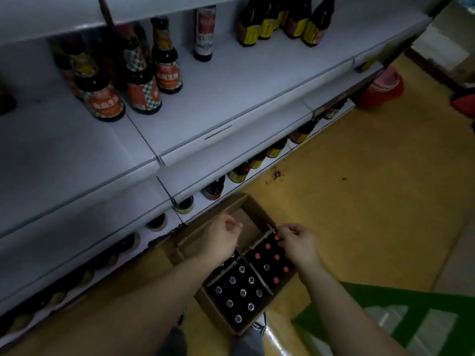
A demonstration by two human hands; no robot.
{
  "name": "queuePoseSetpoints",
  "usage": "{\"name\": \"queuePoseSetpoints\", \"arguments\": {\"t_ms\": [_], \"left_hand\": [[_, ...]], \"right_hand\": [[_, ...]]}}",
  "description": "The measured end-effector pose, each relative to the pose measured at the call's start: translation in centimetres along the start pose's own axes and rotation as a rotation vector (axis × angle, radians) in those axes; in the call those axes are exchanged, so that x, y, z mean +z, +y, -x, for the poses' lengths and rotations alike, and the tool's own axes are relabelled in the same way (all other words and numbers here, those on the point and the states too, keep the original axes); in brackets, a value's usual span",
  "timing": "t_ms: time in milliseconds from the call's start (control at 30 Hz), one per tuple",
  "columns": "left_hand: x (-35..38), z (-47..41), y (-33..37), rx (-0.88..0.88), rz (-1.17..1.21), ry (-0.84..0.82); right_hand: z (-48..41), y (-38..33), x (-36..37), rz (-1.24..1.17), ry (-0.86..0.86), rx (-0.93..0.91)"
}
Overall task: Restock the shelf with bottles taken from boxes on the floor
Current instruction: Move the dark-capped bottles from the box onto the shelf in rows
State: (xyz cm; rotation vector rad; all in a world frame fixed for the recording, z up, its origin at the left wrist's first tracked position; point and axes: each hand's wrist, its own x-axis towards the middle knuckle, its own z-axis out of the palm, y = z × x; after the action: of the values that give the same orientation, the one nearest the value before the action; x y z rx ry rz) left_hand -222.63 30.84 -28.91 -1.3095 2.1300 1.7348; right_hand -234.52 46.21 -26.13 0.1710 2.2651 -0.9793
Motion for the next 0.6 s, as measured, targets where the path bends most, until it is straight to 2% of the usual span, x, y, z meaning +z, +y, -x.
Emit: {"name": "queuePoseSetpoints", "arguments": {"t_ms": [200, 400, 600], "left_hand": [[3.4, 0.4, -1.9, -0.131, 0.02, 0.168], [8.8, 1.0, -6.1, -0.248, 0.21, 0.287], [12.6, -1.5, -11.6, -0.301, 0.259, 0.381]], "right_hand": [[-4.4, 2.9, 0.0, 0.115, -0.152, -0.081], [-8.5, 6.9, 1.9, 0.216, -0.305, -0.124], [-12.3, 11.9, 5.6, 0.362, -0.374, -0.132]]}}
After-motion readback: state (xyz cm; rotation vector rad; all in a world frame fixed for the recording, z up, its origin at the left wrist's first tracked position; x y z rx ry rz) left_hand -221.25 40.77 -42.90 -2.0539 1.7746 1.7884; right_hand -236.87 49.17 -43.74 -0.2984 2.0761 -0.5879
